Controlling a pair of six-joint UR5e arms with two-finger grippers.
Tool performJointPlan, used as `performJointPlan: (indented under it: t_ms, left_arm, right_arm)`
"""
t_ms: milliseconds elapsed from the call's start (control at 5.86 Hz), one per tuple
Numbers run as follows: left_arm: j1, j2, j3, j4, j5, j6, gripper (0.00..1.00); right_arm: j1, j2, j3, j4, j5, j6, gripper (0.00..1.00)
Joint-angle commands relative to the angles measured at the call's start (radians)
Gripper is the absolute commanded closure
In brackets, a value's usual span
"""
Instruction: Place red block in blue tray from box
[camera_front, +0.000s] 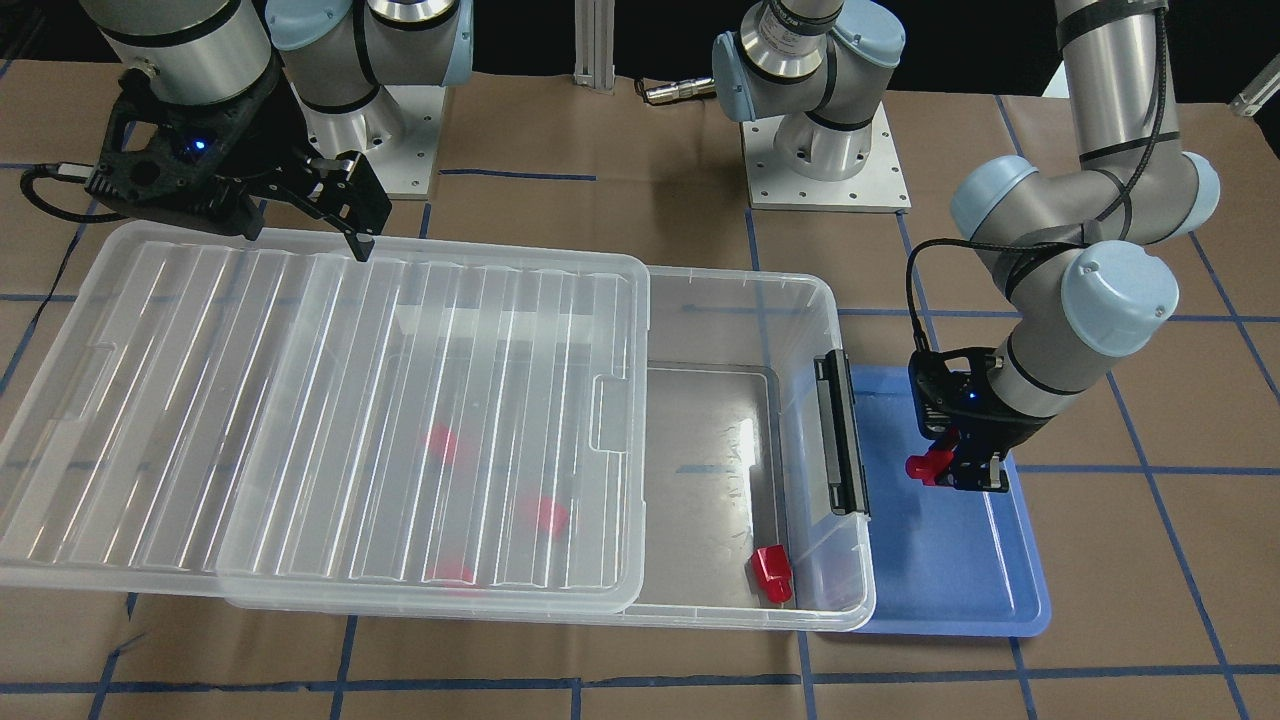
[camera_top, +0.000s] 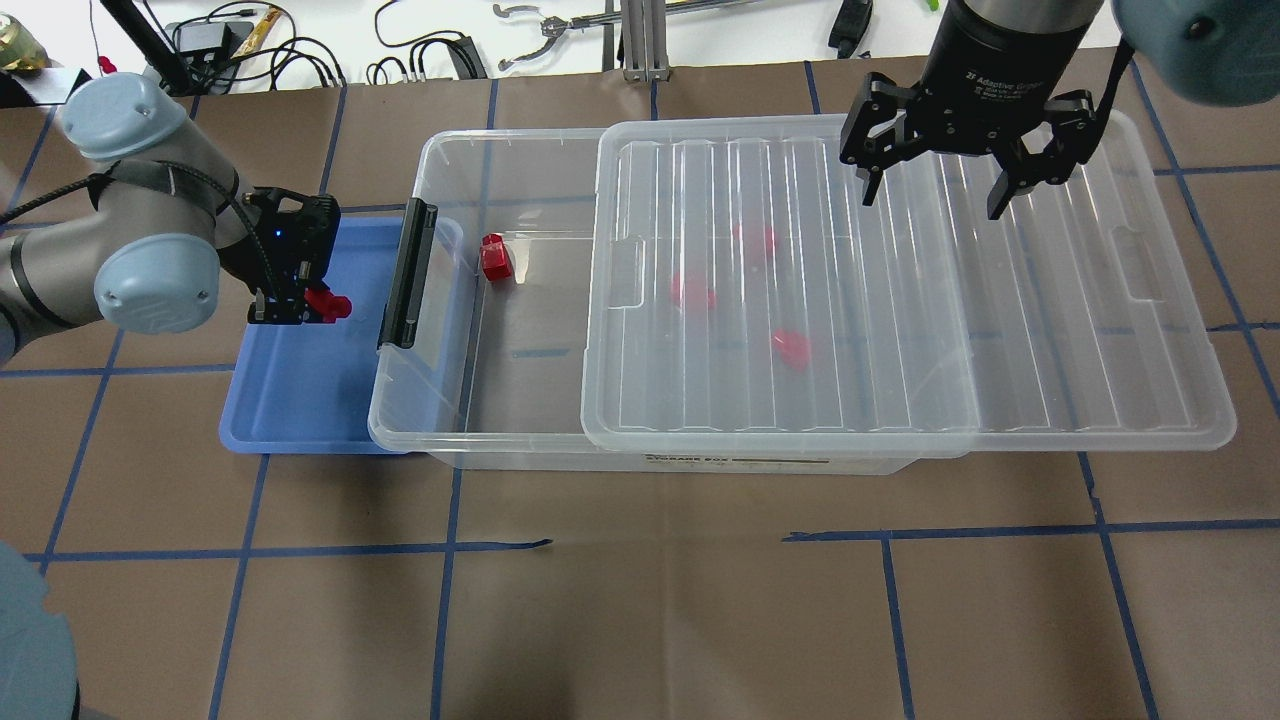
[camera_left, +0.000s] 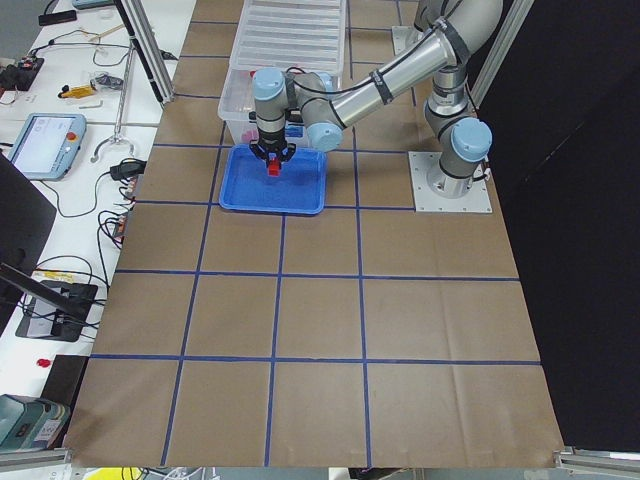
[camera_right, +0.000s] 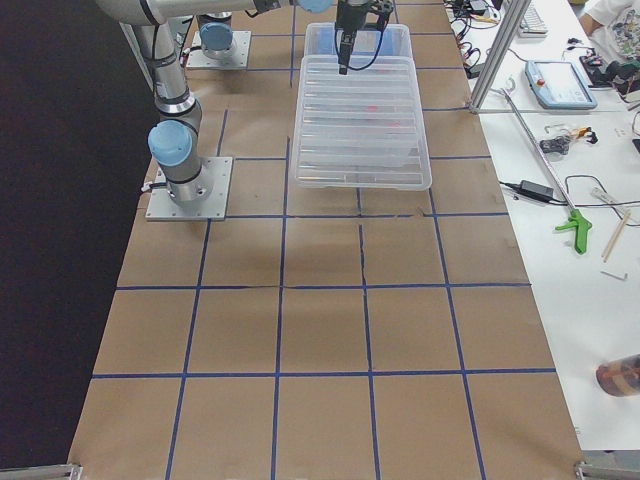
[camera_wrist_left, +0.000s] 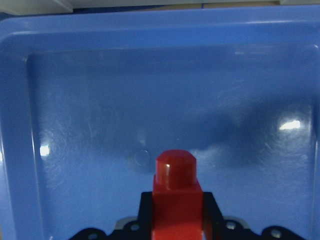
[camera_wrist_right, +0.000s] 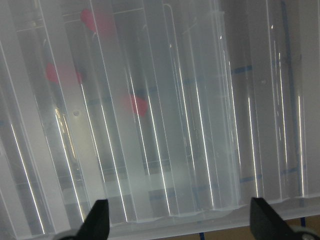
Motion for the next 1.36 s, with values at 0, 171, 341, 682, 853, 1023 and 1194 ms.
performJointPlan:
  t_ms: [0, 171, 341, 682, 853, 1023, 1194]
  left_arm:
    - [0.002, -0.043, -0.013, 0.039, -0.022, -0.001, 0.78]
    - [0.002, -0.054, -0.011, 0.039, -0.042, -0.001, 0.48]
    - [0.005, -0.052, -0.013, 0.027, -0.042, -0.005, 0.11]
    - [-0.004, 0.036, 0.025, -0.078, -0.039, -0.055, 0.06]
    - [-0.009, 0.126, 0.06, -0.24, -0.04, -0.117, 0.06]
    - [-0.029, 0.174, 0.137, -0.366, -0.04, -0.199, 0.06]
    - [-0.059, 0.189, 0.262, -0.592, -0.04, -0.31, 0.05]
  right_arm:
    - [0.0, 0.001, 0.002, 0.007, 0.001, 0.007, 0.0]
    - [-0.005, 0.002, 0.002, -0.01, -0.002, -0.019, 0.0]
    - [-0.072, 0.001, 0.0, -0.01, -0.004, -0.082, 0.0]
    - [-0.28, 0.002, 0.0, -0.01, -0.005, -0.31, 0.0]
    - [-0.381, 0.004, 0.002, -0.011, -0.031, -0.428, 0.0]
    - [-0.467, 0.017, 0.026, -0.019, -0.03, -0.488, 0.0]
    - [-0.552, 0.034, 0.07, -0.083, -0.034, -0.557, 0.0]
